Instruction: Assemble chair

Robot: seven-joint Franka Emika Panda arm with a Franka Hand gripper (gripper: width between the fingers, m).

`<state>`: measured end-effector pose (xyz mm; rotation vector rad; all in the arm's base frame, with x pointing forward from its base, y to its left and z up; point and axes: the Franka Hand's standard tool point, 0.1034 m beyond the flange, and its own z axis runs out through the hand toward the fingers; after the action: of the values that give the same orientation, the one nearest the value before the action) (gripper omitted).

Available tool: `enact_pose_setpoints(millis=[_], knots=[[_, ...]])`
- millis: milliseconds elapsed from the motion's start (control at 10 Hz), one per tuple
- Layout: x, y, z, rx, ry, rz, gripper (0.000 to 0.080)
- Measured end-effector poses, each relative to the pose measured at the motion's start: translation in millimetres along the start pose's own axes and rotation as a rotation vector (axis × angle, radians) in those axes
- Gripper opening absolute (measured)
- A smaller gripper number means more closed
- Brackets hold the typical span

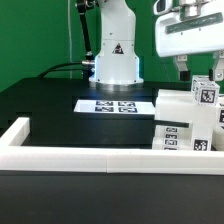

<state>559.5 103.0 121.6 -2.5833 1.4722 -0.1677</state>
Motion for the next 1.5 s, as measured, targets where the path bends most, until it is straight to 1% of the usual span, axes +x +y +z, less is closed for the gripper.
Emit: enact_pose_setpoints(millis=[200, 300, 400, 500, 700, 800, 900, 1000, 1200, 1400, 1500], knots=[[0.2, 0.4, 0.2, -0.002, 0.001, -0.118, 0.0649], [-1.4, 0.3, 0.3, -0.015, 0.002, -0.222, 0.0649], [-5.3, -1.5, -0.3, -0.043, 0.007, -0.346, 0.0649], [-6.9, -2.9, -0.6, -0.051, 0.013, -0.471, 0.0649], [-7.9, -2.6, 1.2, -0.059, 0.009, -0.691, 0.0649], [-9.3, -2.0, 3.3, -0.067, 0.007, -0.789, 0.0649], [-8.0, -1.4, 3.3, -0.068, 0.004, -0.877, 0.0649], [-8.0, -1.5, 3.2, -0.068, 0.003, -0.918, 0.0649], [-7.9, -1.5, 3.2, -0.068, 0.003, -0.918, 0.0636], [-8.0, -1.6, 3.2, -0.067, 0.003, -0.903, 0.0281], [-7.9, -1.5, 3.1, -0.067, 0.004, -0.888, 0.0281]])
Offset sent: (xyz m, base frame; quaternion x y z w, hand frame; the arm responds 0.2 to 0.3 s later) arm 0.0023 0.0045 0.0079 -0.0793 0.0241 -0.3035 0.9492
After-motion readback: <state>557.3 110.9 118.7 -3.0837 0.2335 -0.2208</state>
